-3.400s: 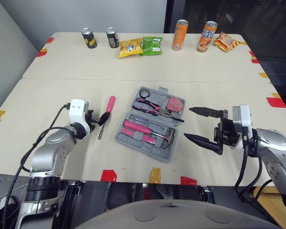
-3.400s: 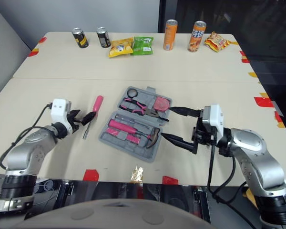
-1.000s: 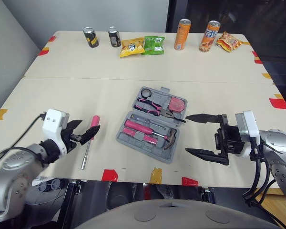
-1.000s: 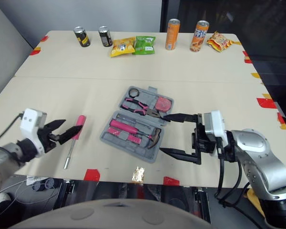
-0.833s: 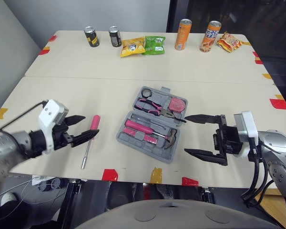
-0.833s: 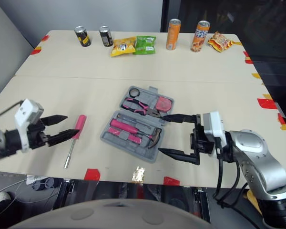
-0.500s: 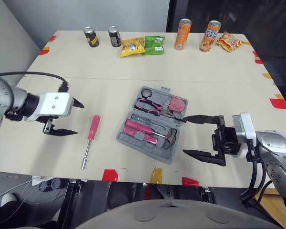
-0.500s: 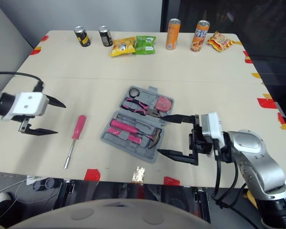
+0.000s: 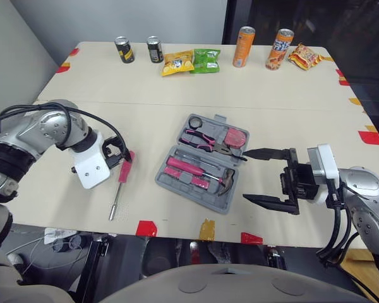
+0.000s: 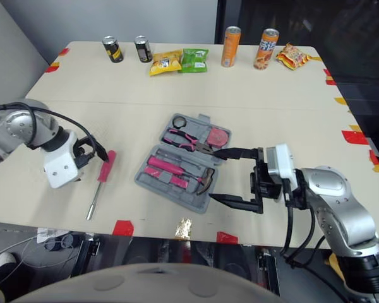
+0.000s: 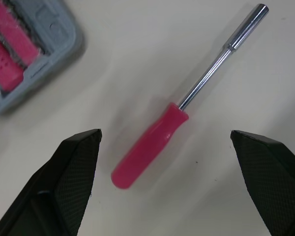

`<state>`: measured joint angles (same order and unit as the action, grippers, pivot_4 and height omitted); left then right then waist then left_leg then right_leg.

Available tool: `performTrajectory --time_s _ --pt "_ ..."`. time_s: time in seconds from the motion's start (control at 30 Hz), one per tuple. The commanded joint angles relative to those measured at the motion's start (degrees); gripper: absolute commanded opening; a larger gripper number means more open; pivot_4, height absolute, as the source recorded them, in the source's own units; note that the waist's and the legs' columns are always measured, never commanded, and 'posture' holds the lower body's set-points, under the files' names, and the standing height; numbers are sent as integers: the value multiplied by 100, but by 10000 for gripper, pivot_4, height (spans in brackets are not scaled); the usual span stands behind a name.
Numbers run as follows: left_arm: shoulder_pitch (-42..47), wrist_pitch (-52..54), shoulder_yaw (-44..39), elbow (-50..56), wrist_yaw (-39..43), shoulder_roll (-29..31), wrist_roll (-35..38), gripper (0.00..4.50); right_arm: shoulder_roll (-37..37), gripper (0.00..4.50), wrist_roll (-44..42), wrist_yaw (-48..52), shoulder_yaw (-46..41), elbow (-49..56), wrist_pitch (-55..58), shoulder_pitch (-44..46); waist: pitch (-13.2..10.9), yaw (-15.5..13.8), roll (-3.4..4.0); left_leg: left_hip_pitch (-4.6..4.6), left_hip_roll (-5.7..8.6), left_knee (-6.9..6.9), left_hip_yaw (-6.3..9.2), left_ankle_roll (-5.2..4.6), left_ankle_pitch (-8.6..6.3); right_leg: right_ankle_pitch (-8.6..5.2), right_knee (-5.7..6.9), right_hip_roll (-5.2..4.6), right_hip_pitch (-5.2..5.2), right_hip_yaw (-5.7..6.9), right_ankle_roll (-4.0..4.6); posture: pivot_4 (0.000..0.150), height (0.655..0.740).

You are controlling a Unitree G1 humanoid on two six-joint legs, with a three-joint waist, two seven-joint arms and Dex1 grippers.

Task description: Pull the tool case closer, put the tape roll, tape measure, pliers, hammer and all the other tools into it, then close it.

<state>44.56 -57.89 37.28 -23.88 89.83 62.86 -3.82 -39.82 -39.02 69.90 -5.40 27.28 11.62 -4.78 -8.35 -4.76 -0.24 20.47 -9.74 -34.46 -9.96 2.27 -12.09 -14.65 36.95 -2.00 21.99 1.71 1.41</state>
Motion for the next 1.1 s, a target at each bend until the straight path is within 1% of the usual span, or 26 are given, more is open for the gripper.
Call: performTrajectory --time_s 0.03,0.17,0.27,0.5,0.6,0.63,0.7,0.8,0.9,0.93,0.97,1.03,1.07,1.1 --pt "210 -606 175 -460 130 -266 -453 44439 -85 45000 -151 68 -89 85 40 60 0 -23 -1 0 -2 -4 0 1 0 -1 7 1 5 0 2 1500 7400" --pt "331 -1101 292 -956 -134 -534 -912 44439 -111 45000 -176 80 -122 94 76 64 0 -45 -2 7 -4 -9 -1 5 0 -3 18 3 14 -2 4 1500 7400" --pt "512 -1434 302 -1392 -521 -816 -1533 44439 -123 45000 -180 68 -151 109 98 51 1 -63 -2 13 -6 -19 -1 6 0 -2 19 4 19 -2 2 1500 7400" --pt "713 -1694 337 -1968 -1470 -1290 -2655 44439 -132 45000 -183 -14 -199 195 125 -25 1 -66 -3 42 -7 -44 3 6 0 4 19 1 27 -1 -9 1500 7400" --pt "747 -1774 428 -2164 -1790 -1369 -3027 36929 -153 45000 -181 -31 -224 210 125 -50 3 -59 1 46 -7 -47 3 6 0 6 21 1 30 -1 -12 1500 7400" --pt "756 -1755 458 -2228 -1863 -1389 -3123 32787 -158 45000 -181 -36 -231 214 125 -55 7 -64 5 45 -7 -47 3 6 0 7 24 1 29 -2 -13 1500 7400" --pt "779 -1696 486 -2310 -1996 -1412 -3287 26148 -166 45000 -180 -44 -233 222 124 -60 21 -73 24 43 -7 -47 4 6 0 7 26 0 28 -1 -13 1500 7400" --pt "780 -1603 489 -2355 -1998 -1365 -3206 15238 -183 45000 -184 -50 -230 232 122 -65 34 -98 43 42 -5 -47 3 5 0 7 27 -4 27 -1 -13 1500 7400" --pt "742 -1499 431 -2319 -1806 -1143 -2863 5564 -202 45000 -172 -35 -209 206 110 -49 34 -102 42 43 -2 -47 3 5 0 7 27 -6 28 -1 -13 1500 7400" --pt "701 -1440 412 -2266 -1694 -1027 -2673 4204 -203 45000 -161 -28 -196 192 98 -46 32 -100 40 45 -3 -47 3 5 0 7 27 -6 29 0 -13 1500 7400" --pt "628 -1351 379 -2162 -1562 -868 -2417 4212 -201 45000 -146 -21 -179 173 88 -34 30 -97 36 46 -4 -47 4 5 0 7 27 -6 31 1 -13 1500 7400" --pt "299 -879 294 -1762 -1106 -466 -1578 4212 -191 45000 -124 -16 -148 153 73 -11 28 -37 32 56 -6 -47 2 6 0 7 28 -3 47 0 -13 1500 7400" --pt "68 -524 224 -1472 -865 -208 -1141 4212 -180 45000 -116 -23 -130 149 67 10 28 -21 32 61 -7 -46 -2 8 -1 11 32 -2 59 -5 -20 1500 7400" --pt "-296 159 79 -1038 -555 113 -572 4212 -168 45000 -110 -23 -116 144 54 26 28 3 32 65 -7 -45 -7 10 -1 14 38 -2 71 -9 -26 1500 7400"
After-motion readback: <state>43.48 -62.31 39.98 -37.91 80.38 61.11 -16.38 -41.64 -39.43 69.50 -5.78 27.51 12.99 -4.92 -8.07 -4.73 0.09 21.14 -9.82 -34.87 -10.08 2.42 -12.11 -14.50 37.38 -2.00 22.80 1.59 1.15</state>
